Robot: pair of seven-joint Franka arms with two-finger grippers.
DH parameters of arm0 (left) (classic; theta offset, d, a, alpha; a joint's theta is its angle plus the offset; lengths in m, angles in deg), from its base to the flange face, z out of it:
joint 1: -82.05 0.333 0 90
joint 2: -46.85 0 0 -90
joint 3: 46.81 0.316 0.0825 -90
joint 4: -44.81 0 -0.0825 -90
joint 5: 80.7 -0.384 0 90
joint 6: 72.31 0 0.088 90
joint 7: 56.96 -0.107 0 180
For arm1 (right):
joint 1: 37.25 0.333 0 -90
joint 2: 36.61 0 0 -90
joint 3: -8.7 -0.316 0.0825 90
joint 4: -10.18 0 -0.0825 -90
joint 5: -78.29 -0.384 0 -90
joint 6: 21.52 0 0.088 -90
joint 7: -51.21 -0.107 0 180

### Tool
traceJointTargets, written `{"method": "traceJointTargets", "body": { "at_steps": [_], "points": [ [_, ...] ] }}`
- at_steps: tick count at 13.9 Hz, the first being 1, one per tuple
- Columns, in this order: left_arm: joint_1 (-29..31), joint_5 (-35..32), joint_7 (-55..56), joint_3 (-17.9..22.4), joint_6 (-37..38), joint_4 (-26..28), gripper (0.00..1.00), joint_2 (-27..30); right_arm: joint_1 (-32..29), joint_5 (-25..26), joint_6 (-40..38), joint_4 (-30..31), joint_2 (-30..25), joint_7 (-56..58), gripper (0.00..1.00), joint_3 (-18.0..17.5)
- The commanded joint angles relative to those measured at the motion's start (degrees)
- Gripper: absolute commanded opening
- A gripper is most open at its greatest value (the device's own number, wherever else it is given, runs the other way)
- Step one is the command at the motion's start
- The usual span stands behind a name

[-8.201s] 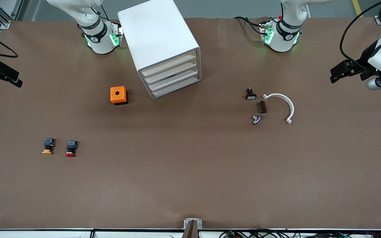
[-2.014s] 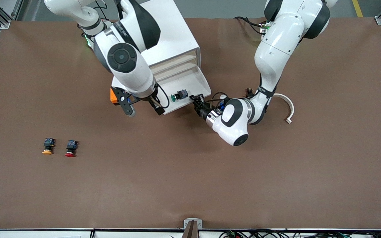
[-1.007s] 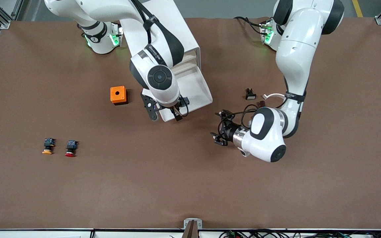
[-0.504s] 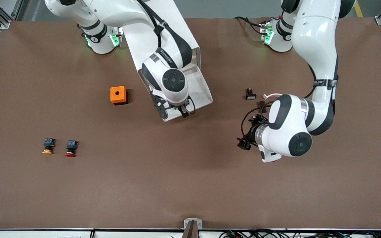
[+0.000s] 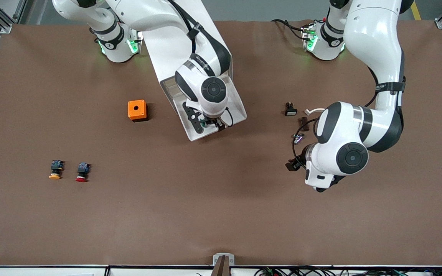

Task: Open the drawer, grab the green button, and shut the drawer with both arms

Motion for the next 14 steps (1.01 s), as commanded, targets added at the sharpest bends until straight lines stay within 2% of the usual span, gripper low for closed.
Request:
{"method": "traceJointTargets", "body": {
  "at_steps": [1, 5, 6, 8, 11, 12, 14],
  "points": [
    [-0.6, -1.4, -0.9, 0.1, -1.9, 0.7, 1.0, 0.3, -0.3, -1.0, 0.0, -0.8, 1.2, -0.2, 1.0, 0.0],
    [-0.5, -1.5, -1.0, 0.1, -2.2, 2.2, 1.0, 0.5, 0.2, -1.0, 0.5, -0.8, 1.6, -0.2, 1.0, 0.0],
    [0.2, -1.3, -1.1, 0.0, -2.7, 1.9, 1.0, 0.7, 0.2, -1.0, 0.5, -0.8, 1.6, -0.2, 0.91, 0.0],
    [-0.6, -0.9, -1.1, 0.0, -5.1, 1.8, 1.0, 0.6, 0.3, -1.0, 0.6, -0.9, 1.6, -0.1, 0.6, 0.0],
    [-0.7, -0.9, -1.0, 0.0, -5.2, 1.9, 1.0, 0.6, 0.4, -1.0, 0.6, -0.9, 1.6, 0.1, 0.28, 0.0],
    [-0.5, -0.8, -1.0, 0.0, -5.2, 2.0, 1.0, 0.7, 0.5, -0.8, 0.5, -0.9, 1.6, 0.1, 0.2, 0.0],
    [-0.9, -0.6, -0.9, 0.0, -5.2, 2.0, 1.0, 0.6, 0.6, -0.8, 0.3, -1.1, 1.5, 1.8, 0.12, 0.0]
  ]
}}
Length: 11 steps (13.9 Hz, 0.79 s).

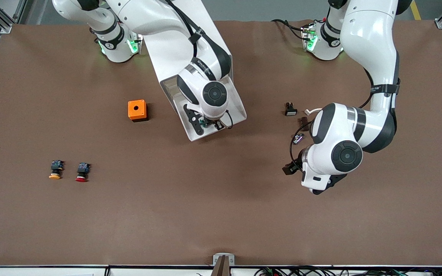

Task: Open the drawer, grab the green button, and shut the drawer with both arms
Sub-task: 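Grasp the green button with the right gripper and lift it out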

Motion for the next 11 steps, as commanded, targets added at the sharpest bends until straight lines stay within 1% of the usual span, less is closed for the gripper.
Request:
{"method": "traceJointTargets", "body": {
  "at_steps": [1, 4, 6, 8, 9, 11],
  "points": [
    [-0.6, -0.5, -0.4, 0.0, -0.8, 1.0, 1.0, 0.8, 0.5, -0.7, -0.4, -0.9, 0.3, 1.8, 0.11, 0.2],
    [-0.6, -0.5, -0.4, 0.1, -1.1, 0.8, 1.0, 0.7, -0.1, -0.8, -1.0, -1.6, -0.3, 1.6, 0.11, 0.2],
    [-0.7, -0.5, -0.4, 0.0, -1.2, 0.8, 1.0, 0.5, -0.9, -0.9, -7.1, -5.3, -0.3, 1.6, 0.12, 0.4],
    [-0.7, -0.5, -0.4, 0.0, -1.7, 0.8, 1.0, 0.4, -3.0, -0.9, -14.2, -9.5, -0.4, 2.7, 0.12, 0.4],
    [-0.7, -0.5, -0.3, 0.0, -2.7, 1.0, 1.0, 0.3, -4.4, -0.9, -16.9, -11.3, -0.5, 4.6, 0.12, 0.3],
    [-0.9, -0.5, 0.1, 0.0, -2.6, 0.9, 1.0, 0.3, -7.4, -0.9, -23.0, -13.9, -0.7, 11.9, 0.12, 0.3]
  ]
}}
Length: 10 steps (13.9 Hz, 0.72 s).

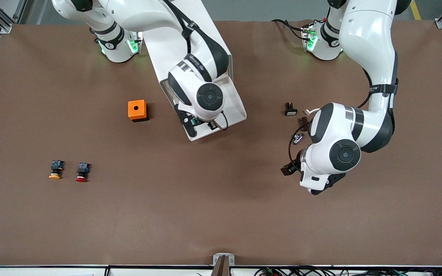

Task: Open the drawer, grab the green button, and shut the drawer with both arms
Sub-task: 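Grasp the green button with the right gripper and lift it out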

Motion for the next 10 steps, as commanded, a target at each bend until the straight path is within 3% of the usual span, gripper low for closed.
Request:
{"method": "traceJointTargets", "body": {
  "at_steps": [1, 5, 10],
  "points": [
    [-0.4, -0.6, 0.2, 0.1, -1.0, 0.6, 1.0, -0.4, -4.9, -0.8, -7.0, -3.3, -0.4, 9.5, 0.11, -0.4],
    [-0.3, -0.6, -0.4, 0.1, -1.0, 0.6, 1.0, -0.3, -12.3, 0.0, -10.5, -3.0, -4.4, 29.7, 0.11, -0.2],
    [-0.6, -0.5, 0.2, 0.1, -1.0, 0.6, 1.0, -0.2, -22.5, 7.0, -11.9, -2.7, -4.3, 55.9, 0.11, -0.1]
  ]
}}
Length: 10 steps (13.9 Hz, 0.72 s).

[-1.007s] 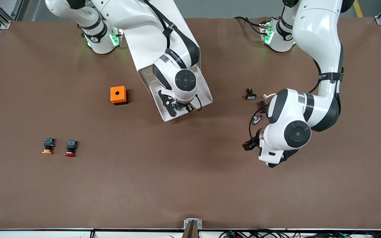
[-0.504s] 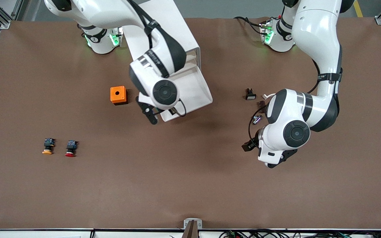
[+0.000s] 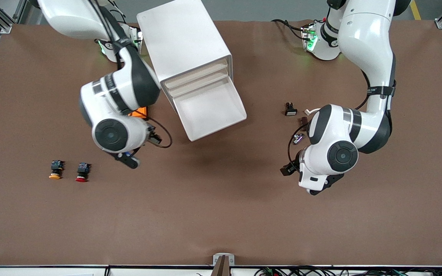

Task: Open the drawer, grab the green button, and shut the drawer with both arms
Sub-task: 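Grasp the green button with the right gripper and lift it out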

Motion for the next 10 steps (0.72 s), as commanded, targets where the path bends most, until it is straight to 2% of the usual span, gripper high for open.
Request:
{"method": "traceJointTargets", "body": {
  "at_steps": [1, 4, 6, 9, 10],
  "points": [
    [-1.0, -0.6, 0.1, 0.1, -0.6, 0.2, 1.0, 0.3, -4.2, 4.2, -0.1, 0.9, -0.3, 11.5, 0.12, -1.0],
    [-1.4, -0.7, -0.8, 0.1, 0.0, 1.1, 1.0, 0.2, -8.5, 5.5, 3.5, 2.9, 0.0, 20.9, 0.12, -1.0],
    [-1.9, -0.3, 0.0, 0.1, 0.0, 1.6, 1.0, 0.1, -10.9, 6.6, 10.0, 6.3, 0.0, 26.2, 0.12, -1.0],
    [-2.8, 0.1, 0.2, -1.1, -1.9, 5.0, 1.0, 0.6, -13.2, 8.5, 20.5, 10.6, 1.1, 27.6, 0.12, -1.0],
    [-3.5, -0.1, 0.0, -2.7, -2.6, 5.1, 1.0, 1.0, -14.2, 8.6, 23.2, 11.0, 2.6, 27.9, 0.12, -1.0]
  ]
}}
